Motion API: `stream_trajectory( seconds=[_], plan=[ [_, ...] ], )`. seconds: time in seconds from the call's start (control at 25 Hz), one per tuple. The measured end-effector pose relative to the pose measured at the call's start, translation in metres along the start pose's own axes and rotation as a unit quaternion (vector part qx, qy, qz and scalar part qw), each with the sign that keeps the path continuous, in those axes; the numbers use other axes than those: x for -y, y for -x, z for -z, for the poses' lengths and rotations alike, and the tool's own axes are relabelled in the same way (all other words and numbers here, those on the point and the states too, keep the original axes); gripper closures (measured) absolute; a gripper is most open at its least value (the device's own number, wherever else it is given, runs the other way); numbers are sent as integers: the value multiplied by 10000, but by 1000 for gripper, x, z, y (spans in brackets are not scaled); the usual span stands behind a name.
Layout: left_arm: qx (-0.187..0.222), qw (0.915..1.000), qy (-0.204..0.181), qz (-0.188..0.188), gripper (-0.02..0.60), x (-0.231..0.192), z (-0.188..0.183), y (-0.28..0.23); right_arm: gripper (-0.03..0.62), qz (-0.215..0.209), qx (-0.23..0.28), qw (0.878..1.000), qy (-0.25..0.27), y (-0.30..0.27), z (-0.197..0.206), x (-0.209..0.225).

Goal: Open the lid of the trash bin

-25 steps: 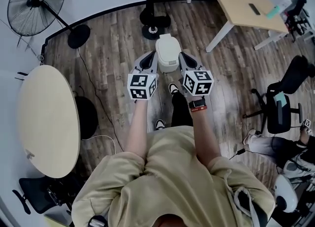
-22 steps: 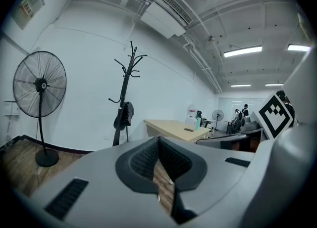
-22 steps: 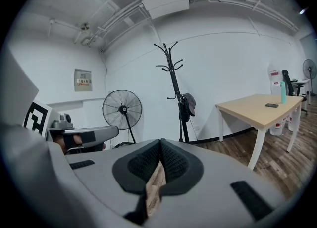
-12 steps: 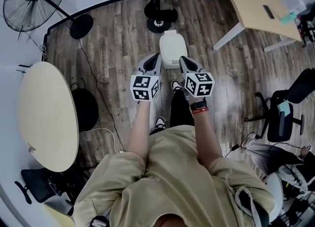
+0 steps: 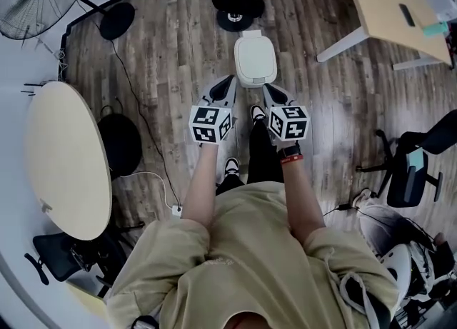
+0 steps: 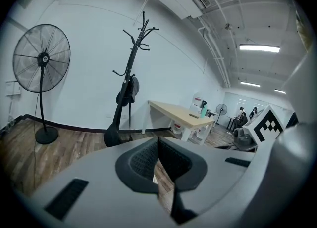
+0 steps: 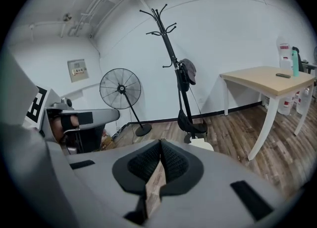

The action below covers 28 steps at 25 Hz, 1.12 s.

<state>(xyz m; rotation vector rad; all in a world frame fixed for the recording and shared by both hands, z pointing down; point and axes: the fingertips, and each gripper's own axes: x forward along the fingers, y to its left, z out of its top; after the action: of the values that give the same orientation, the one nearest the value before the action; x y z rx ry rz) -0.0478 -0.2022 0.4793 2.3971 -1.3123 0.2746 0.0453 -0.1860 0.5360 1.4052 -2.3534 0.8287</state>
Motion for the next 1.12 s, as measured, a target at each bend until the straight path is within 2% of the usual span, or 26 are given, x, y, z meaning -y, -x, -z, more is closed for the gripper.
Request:
stream_trajectory(
  seconds=[0.6,0.88,1.12],
  plan=[
    [-492,9986,177,80,558,-19,65,-61,577,-119,-739,9969,226,-61,54,56],
    [-698,9970,327,72,558,-25,95,-79,577,-165,-959,9950,228,-84,75,74],
    [-771,9961,406,98,558,-29,111,-90,577,-226,-935,9952,161,-100,88,83]
  ],
)
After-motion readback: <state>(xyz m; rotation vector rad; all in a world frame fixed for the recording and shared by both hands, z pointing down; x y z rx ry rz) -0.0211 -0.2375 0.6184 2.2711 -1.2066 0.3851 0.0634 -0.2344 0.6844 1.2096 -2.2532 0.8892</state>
